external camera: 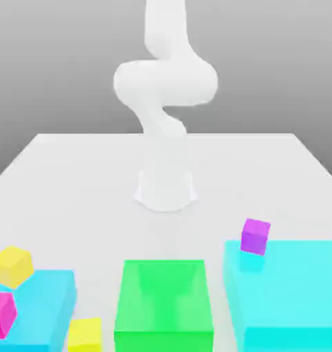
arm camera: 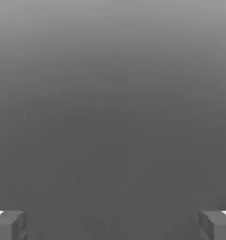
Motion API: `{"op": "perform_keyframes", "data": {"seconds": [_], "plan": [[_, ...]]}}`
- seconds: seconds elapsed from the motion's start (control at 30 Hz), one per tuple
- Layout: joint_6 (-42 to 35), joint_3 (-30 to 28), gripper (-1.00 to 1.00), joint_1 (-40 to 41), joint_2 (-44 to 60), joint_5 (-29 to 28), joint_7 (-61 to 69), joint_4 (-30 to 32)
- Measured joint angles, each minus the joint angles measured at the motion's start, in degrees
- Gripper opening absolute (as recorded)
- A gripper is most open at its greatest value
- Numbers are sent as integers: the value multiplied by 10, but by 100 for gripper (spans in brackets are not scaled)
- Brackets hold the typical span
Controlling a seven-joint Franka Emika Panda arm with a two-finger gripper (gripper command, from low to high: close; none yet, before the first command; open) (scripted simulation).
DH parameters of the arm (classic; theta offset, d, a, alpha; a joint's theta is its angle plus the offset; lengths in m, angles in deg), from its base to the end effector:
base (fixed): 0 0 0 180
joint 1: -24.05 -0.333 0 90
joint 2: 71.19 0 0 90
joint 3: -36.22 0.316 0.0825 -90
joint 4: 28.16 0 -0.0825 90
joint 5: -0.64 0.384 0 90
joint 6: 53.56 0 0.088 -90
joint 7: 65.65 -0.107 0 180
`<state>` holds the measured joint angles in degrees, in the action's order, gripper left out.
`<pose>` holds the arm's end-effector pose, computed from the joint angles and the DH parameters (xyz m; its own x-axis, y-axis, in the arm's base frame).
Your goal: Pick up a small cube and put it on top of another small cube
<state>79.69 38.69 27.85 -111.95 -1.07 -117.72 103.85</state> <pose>0.3791 -0.0035 0.6794 0.4316 -0.7783 0.4561 -0.6074 -0.6245 -0.4910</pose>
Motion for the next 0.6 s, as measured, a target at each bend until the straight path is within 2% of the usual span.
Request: {"op": "perform_keyframes", "data": {"seconds": [0.33, 0.6], "plan": [[58, 79, 0, 131, 206, -82, -261, 9], [104, 82, 0, 180, 368, -138, -460, 16]]}}
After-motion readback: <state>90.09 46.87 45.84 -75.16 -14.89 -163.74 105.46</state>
